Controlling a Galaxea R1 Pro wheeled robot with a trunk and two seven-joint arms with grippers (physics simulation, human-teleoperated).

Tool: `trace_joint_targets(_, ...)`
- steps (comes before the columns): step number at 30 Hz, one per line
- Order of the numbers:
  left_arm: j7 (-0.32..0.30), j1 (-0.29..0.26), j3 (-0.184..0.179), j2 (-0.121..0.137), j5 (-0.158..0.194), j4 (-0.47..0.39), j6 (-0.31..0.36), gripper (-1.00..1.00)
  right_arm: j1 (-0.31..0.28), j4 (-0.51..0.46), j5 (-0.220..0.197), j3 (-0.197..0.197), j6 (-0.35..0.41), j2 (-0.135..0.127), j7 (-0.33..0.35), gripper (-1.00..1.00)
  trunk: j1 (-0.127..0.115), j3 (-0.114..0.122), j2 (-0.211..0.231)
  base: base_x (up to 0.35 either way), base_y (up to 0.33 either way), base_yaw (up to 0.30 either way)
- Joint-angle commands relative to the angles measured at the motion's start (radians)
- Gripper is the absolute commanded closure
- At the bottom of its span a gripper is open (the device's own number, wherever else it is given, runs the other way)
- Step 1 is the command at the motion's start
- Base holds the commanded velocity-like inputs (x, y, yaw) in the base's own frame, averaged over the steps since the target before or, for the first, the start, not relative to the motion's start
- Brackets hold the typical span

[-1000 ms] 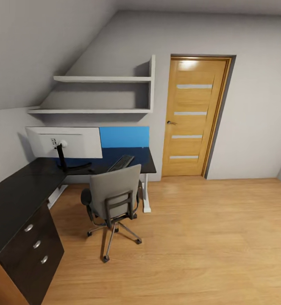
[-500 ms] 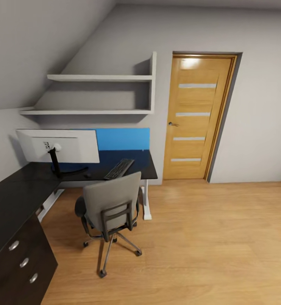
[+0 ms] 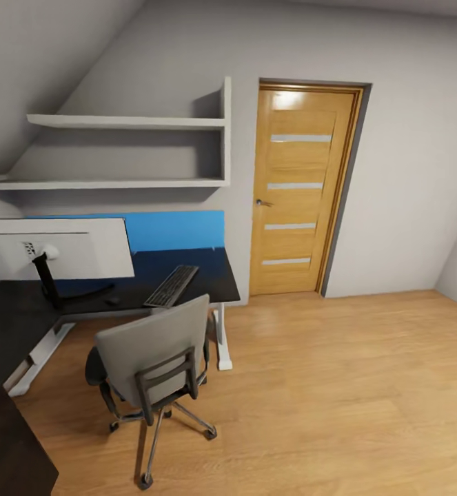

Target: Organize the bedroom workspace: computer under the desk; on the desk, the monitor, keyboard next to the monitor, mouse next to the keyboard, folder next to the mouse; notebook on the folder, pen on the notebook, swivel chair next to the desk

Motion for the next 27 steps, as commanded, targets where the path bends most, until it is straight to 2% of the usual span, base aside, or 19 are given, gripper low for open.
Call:
trace_joint_targets(1,-0.001,0.001,0.003,0.000,0.006,-0.002,-0.003,-1.00,0.000,0.001,0.001,-0.001,-0.003,0.001,-0.003,-1.00,0.001,-0.002,-0.001,0.259,0.000,-0.166)
trace_joint_targets(12,-0.001,0.001,0.004,0.000,0.006,-0.002,-0.004,-1.00,0.000,0.001,0.000,-0.001,-0.004,0.001,-0.003,-1.00,0.001,-0.013,-0.001,0.110,0.000,-0.195)
trace_joint_targets(27,-0.001,0.000,0.002,0.000,0.006,-0.002,-0.003,-1.00,-0.001,0.000,-0.001,-0.001,-0.004,0.000,-0.003,-1.00,0.001,-0.013,-0.001,0.306,0.000,-0.294)
